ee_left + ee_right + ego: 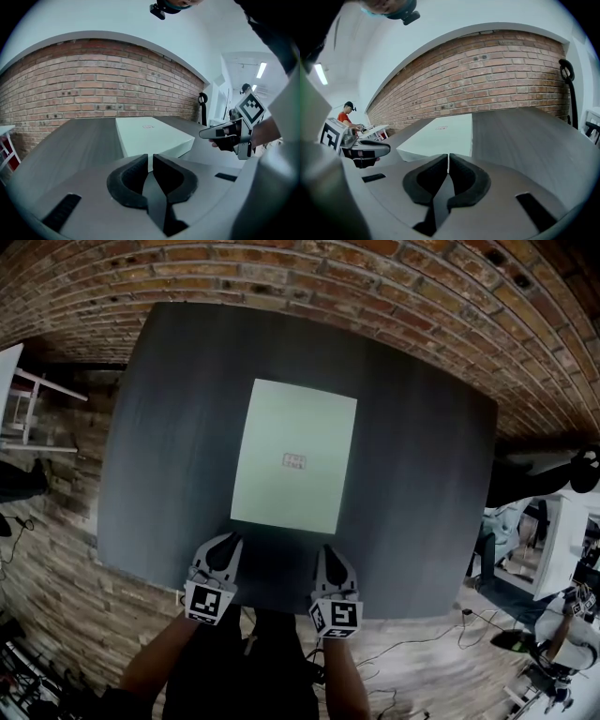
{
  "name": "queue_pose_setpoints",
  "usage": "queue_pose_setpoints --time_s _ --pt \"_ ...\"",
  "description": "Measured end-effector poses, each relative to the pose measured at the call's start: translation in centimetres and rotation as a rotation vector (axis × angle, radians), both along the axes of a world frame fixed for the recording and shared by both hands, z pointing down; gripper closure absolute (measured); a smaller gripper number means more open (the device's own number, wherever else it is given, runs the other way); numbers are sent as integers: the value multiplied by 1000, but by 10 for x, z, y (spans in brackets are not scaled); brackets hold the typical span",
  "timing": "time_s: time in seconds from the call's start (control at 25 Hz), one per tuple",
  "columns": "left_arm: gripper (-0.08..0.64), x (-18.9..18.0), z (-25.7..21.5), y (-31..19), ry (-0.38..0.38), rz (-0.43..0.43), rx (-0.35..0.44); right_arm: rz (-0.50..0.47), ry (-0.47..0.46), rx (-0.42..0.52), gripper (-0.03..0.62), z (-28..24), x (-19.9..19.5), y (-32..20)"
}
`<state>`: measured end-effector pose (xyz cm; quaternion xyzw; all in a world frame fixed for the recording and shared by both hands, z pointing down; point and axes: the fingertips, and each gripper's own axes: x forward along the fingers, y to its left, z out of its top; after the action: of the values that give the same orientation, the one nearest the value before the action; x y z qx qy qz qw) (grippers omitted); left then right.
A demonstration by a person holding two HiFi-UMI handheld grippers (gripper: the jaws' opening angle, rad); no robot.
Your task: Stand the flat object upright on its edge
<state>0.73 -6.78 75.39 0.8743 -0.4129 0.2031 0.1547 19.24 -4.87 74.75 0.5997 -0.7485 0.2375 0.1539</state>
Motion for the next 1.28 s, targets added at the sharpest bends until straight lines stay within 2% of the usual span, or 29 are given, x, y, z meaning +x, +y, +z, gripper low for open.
queue_pose_setpoints --time_s 0.2,0.4,0.44,0.52,0.64,0.8,1.04,1.28 --pt "511 -1 12 -5 48 7 -28 -6 13 -33 566 19 6 0" --pt "511 -11 24 -11 42 -12 -45 -27 49 -68 566 37 6 0" --pt "509 -12 27 -12 43 -9 -56 -31 53 -75 556 40 7 0" --pt "509 -14 31 -15 42 -8 -69 -37 56 -92 486 46 7 -1" --pt "508 -19 37 -15 31 -5 -76 -42 56 -106 480 51 6 -1" --pt "423 -16 46 -13 28 22 -99 -38 51 -111 457 54 10 -3" --pt "396 -9 53 -15 22 46 -104 -49 36 -124 414 62 9 -10" --pt "387 -6 56 -20 20 56 -111 -81 43 -131 405 69 8 -15"
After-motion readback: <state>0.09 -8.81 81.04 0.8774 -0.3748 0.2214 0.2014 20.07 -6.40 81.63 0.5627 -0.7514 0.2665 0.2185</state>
